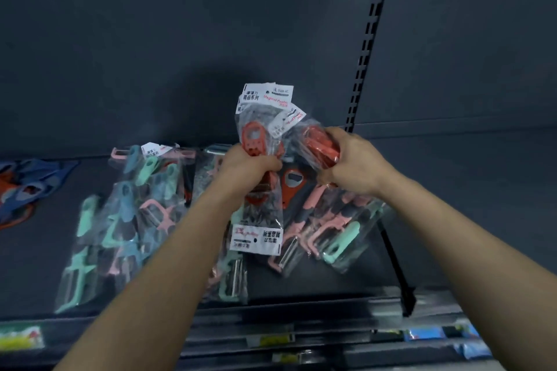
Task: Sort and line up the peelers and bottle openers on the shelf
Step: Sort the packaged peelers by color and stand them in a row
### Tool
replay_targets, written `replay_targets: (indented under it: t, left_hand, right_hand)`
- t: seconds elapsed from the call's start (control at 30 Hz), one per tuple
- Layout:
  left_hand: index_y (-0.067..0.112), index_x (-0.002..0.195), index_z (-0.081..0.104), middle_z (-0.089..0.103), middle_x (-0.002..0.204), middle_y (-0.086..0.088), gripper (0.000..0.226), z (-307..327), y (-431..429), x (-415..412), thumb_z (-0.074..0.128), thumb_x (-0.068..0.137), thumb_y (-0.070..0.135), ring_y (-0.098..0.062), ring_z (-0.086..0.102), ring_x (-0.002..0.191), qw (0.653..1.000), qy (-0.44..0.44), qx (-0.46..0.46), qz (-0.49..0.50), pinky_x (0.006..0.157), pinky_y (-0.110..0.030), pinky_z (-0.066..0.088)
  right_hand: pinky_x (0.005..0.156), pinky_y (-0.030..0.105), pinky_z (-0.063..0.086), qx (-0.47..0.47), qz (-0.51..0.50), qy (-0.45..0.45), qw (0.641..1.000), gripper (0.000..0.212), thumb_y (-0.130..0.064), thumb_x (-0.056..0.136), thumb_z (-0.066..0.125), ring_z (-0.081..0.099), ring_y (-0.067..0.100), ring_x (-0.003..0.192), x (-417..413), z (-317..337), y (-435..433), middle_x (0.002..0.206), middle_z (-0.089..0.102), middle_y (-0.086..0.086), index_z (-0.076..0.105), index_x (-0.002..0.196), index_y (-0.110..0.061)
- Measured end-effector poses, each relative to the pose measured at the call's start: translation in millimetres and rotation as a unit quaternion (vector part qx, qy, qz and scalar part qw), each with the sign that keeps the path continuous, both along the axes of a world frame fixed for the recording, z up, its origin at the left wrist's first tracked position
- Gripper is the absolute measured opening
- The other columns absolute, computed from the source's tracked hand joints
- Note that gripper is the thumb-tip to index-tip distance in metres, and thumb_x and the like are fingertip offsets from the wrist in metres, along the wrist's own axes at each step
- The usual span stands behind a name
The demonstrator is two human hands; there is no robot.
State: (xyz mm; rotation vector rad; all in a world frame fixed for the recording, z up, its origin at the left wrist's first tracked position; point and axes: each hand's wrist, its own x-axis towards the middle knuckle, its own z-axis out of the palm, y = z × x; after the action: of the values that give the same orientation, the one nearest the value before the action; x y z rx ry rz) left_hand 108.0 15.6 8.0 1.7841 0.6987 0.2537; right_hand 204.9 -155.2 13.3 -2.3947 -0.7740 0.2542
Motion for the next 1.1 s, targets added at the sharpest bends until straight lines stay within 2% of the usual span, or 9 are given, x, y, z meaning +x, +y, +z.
replay_targets:
  t: [0.07,0.13,0.23,0.4,0.6,0.77,0.93,1.03,1.1]
  left_hand:
    - [0.015,0.081,0.069,0.07,0.068,0.002,0.012,2,-9,8,0.076,0.071,0.016,-0.011,0.066,0.056,0.999,-0.013,-0.039,-0.025,0.048,-0.018,0.046]
    - [0.014,0.08,0.067,0.069,0.063,0.002,0.012,1,-23,17,0.076,0.072,0.016,-0.011,0.065,0.052,0.996,-0.012,-0.064,-0.061,0.047,-0.019,0.047]
    - [0.01,0.081,0.064,0.065,0.064,-0.003,0.017,1,-52,31,0.077,0.072,0.016,-0.015,0.064,0.051,0.987,-0.006,-0.119,-0.111,0.048,-0.024,0.05]
    - [0.003,0.086,0.062,0.063,0.056,-0.002,0.026,4,-117,51,0.076,0.075,0.021,-0.015,0.061,0.046,0.971,0.01,-0.149,-0.186,0.046,-0.023,0.048]
    - [0.015,0.089,0.071,0.075,0.083,-0.002,0.031,6,-217,73,0.077,0.071,0.04,-0.02,0.072,0.077,0.945,-0.014,-0.178,-0.275,0.078,-0.036,0.054]
    - [0.018,0.089,0.072,0.075,0.088,-0.001,0.042,9,-322,86,0.064,0.068,0.054,-0.017,0.071,0.083,0.922,-0.049,-0.189,-0.334,0.081,-0.036,0.054]
    - [0.005,0.105,0.067,0.072,0.101,-0.014,0.047,7,-402,103,0.055,0.085,0.045,-0.027,0.07,0.092,0.885,-0.052,-0.246,-0.392,0.067,-0.029,0.056]
    - [0.0,0.111,0.062,0.069,0.106,-0.017,0.044,5,-432,111,0.052,0.091,0.038,-0.03,0.068,0.097,0.866,-0.047,-0.268,-0.42,0.073,-0.032,0.057]
    - [0.001,0.112,0.06,0.069,0.108,-0.017,0.037,3,-447,118,0.054,0.092,0.031,-0.03,0.066,0.1,0.873,-0.029,-0.25,-0.418,0.085,-0.04,0.055]
  right_hand:
    - [0.041,0.035,0.054,0.037,-0.036,0.042,0.998,0.083,-0.012,0.067,0.074,0.066,0.029,0.057,-3,1,-15,0.104,0.045,0.005,0.034,0.138,-0.029]
    - [0.05,0.034,0.057,0.042,-0.058,0.041,0.997,0.082,-0.011,0.066,0.074,0.068,0.025,0.06,-5,2,-35,0.106,0.047,0.006,0.036,0.136,-0.026]
    - [0.075,0.029,0.05,0.011,-0.095,-0.005,0.995,0.086,-0.024,0.06,0.078,0.06,0.024,0.087,-10,5,-71,0.11,0.055,0.009,0.038,0.136,-0.024]
    - [0.073,0.036,0.056,0.072,-0.166,0.02,0.983,0.08,-0.023,0.061,0.079,0.063,0.028,0.081,-17,4,-136,0.108,0.059,0.01,0.042,0.132,-0.027]
    - [0.062,0.035,0.058,0.142,-0.2,0.054,0.968,0.069,-0.009,0.063,0.078,0.066,0.024,0.071,-16,7,-232,0.096,0.065,0.005,0.048,0.124,-0.024]
    - [0.072,0.038,0.055,0.148,-0.197,0.077,0.966,0.064,-0.006,0.064,0.076,0.065,0.024,0.076,-8,10,-321,0.094,0.068,0.007,0.052,0.121,-0.021]
    - [0.075,0.034,0.056,0.143,-0.196,0.082,0.967,0.069,-0.005,0.064,0.08,0.066,0.023,0.083,4,14,-405,0.099,0.067,0.005,0.051,0.125,-0.021]
    - [0.074,0.036,0.056,0.135,-0.2,0.074,0.968,0.068,-0.005,0.065,0.08,0.065,0.023,0.081,13,13,-440,0.098,0.066,0.004,0.05,0.125,-0.02]
    - [0.078,0.04,0.055,0.137,-0.21,0.065,0.966,0.068,-0.006,0.066,0.079,0.066,0.026,0.086,21,12,-458,0.1,0.066,0.006,0.049,0.125,-0.02]
